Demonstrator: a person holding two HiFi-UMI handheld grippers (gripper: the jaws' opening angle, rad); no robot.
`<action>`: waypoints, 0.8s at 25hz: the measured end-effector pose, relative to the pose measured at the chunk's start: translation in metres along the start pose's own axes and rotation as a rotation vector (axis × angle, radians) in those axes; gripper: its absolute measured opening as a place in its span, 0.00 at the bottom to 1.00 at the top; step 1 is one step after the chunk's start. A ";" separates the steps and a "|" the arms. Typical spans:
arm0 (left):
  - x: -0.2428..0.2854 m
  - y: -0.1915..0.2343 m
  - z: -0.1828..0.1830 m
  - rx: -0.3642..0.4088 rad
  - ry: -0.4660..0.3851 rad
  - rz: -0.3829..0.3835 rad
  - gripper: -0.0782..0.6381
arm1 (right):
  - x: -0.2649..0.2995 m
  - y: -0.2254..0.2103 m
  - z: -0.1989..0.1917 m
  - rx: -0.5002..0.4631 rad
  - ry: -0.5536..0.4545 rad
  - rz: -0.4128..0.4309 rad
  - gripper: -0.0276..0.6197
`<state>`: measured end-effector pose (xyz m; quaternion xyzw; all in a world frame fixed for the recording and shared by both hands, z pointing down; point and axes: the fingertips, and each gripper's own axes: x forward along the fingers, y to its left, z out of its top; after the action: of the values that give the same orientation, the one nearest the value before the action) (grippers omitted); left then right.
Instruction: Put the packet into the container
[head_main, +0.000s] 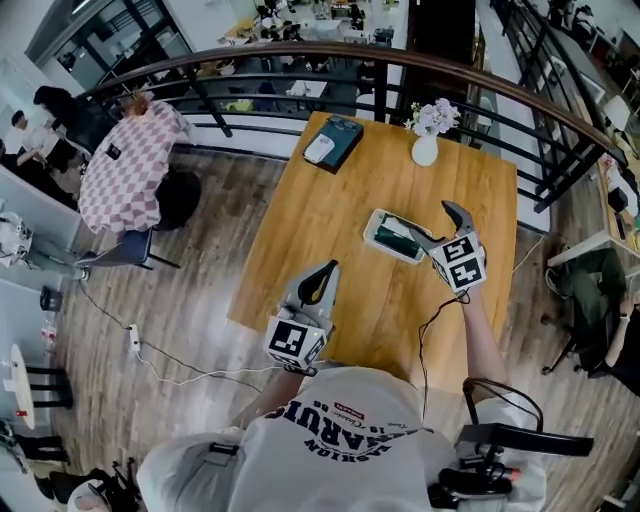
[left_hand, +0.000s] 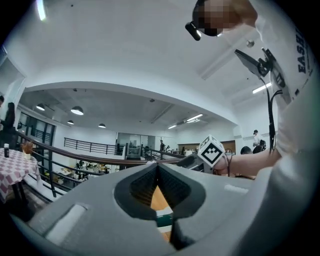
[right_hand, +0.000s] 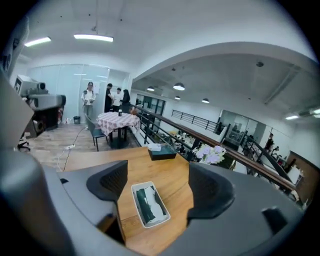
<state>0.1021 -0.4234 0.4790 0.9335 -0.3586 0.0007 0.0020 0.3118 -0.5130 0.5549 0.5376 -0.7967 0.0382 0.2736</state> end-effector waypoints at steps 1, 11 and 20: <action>0.003 -0.004 0.002 0.001 -0.007 -0.014 0.11 | -0.019 0.000 0.002 0.026 -0.035 -0.034 0.64; 0.018 -0.043 0.018 0.021 -0.047 -0.154 0.11 | -0.175 0.015 -0.035 0.245 -0.248 -0.362 0.57; 0.020 -0.059 0.022 0.016 -0.061 -0.201 0.11 | -0.210 0.027 -0.043 0.300 -0.271 -0.453 0.55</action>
<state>0.1559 -0.3931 0.4571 0.9644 -0.2629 -0.0250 -0.0163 0.3619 -0.3110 0.4971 0.7363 -0.6710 0.0213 0.0839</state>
